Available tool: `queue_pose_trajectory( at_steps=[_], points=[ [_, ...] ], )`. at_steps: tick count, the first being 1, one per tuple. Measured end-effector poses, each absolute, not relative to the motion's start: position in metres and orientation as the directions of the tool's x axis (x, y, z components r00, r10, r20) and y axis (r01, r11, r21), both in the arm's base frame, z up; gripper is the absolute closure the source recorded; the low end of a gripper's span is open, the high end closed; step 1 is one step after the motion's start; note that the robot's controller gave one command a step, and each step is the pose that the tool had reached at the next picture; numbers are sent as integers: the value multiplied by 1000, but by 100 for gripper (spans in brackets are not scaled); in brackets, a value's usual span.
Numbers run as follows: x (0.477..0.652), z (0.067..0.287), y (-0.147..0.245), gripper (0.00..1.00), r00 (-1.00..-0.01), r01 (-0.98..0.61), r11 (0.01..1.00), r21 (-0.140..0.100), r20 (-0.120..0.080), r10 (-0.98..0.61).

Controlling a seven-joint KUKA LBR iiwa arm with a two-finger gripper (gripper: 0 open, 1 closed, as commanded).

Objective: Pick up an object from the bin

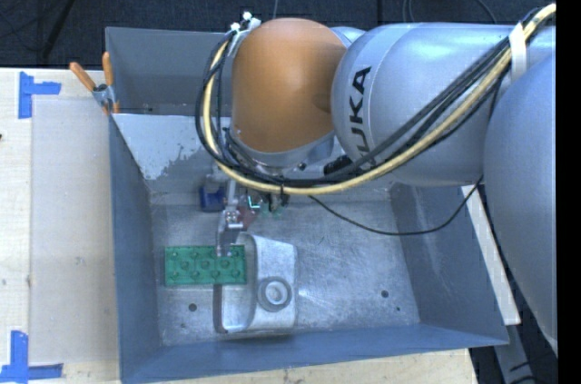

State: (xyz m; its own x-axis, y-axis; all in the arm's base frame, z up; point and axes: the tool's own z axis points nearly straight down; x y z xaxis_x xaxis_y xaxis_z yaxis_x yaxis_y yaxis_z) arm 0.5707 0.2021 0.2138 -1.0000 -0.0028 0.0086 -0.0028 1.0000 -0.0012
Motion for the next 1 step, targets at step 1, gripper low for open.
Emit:
queue_pose_trajectory(
  at_steps=[1],
  points=[
    [581, 79, 155, 0, -991, 137, 990, 8, -3, 137]
  ],
)
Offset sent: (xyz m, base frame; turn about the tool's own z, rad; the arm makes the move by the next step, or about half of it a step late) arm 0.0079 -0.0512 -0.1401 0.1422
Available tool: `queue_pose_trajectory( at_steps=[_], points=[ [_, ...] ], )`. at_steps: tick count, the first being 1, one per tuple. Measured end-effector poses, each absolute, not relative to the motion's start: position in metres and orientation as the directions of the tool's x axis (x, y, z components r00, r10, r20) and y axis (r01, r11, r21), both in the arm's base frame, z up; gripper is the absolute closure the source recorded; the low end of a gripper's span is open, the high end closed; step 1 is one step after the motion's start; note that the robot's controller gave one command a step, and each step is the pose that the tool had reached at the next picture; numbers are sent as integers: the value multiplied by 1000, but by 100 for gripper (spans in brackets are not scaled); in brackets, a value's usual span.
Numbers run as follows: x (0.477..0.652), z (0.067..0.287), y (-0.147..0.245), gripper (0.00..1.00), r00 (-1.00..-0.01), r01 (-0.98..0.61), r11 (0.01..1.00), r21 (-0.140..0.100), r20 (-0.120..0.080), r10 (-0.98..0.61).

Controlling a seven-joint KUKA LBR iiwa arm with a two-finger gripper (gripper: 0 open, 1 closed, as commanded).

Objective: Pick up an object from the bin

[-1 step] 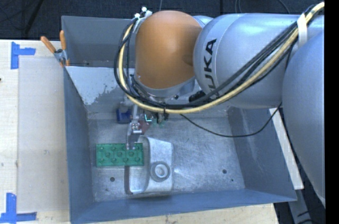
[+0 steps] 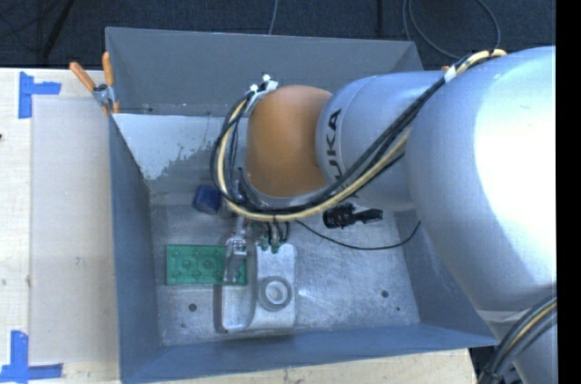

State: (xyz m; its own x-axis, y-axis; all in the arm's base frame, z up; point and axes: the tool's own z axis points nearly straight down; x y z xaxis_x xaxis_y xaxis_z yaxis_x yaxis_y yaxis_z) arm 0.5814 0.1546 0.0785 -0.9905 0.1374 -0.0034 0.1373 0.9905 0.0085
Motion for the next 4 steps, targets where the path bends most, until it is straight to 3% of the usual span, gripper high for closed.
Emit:
queue_pose_trajectory(
  at_steps=[1, 2, 3, 4],
  points=[
    [566, 75, 185, 0, -988, 152, 988, -10, -10, 152],
    [566, 77, 185, 100, -987, 160, 987, -7, -5, 160],
    [556, 206, 159, 100, -999, -38, 999, 0, -6, -38],
    [510, 231, 201, 100, -992, -127, 992, 1, 1, -127]
  ],
)
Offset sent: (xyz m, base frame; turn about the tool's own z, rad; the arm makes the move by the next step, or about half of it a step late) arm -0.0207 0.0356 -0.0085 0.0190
